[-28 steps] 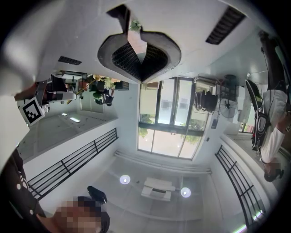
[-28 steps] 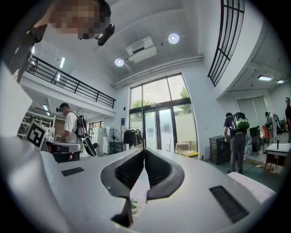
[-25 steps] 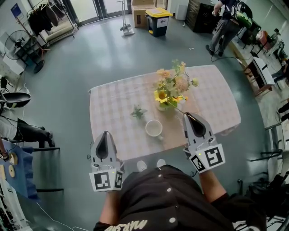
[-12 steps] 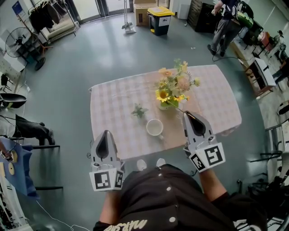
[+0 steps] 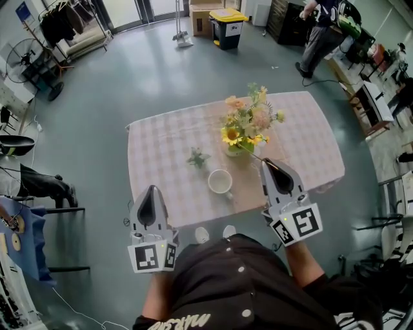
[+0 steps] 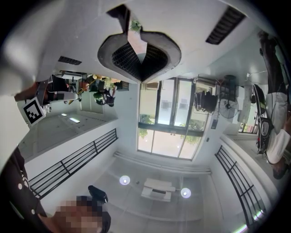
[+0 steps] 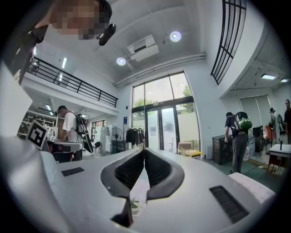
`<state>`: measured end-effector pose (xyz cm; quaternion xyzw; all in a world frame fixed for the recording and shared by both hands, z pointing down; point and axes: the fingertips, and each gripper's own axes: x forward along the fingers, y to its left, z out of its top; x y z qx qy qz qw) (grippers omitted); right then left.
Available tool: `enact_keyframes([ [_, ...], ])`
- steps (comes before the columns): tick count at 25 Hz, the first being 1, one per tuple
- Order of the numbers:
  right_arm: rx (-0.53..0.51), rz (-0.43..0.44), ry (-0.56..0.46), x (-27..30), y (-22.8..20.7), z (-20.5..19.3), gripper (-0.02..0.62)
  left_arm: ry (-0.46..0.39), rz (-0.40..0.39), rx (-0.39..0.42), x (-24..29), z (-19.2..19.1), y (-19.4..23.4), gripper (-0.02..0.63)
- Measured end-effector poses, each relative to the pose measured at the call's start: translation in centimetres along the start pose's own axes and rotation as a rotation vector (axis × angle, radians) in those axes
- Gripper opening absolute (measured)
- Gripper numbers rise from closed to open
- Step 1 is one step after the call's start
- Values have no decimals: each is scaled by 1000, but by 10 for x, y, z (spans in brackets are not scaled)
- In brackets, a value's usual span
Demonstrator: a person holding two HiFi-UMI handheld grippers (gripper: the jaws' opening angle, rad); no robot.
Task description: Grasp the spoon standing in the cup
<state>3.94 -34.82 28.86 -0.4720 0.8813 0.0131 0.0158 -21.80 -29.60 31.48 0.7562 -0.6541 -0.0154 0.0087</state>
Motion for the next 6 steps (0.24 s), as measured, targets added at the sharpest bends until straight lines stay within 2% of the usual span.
enact_keyframes([
  [6,1,1,2,-1,0,-3,8,2,-5,2,0,-1,-4,12],
])
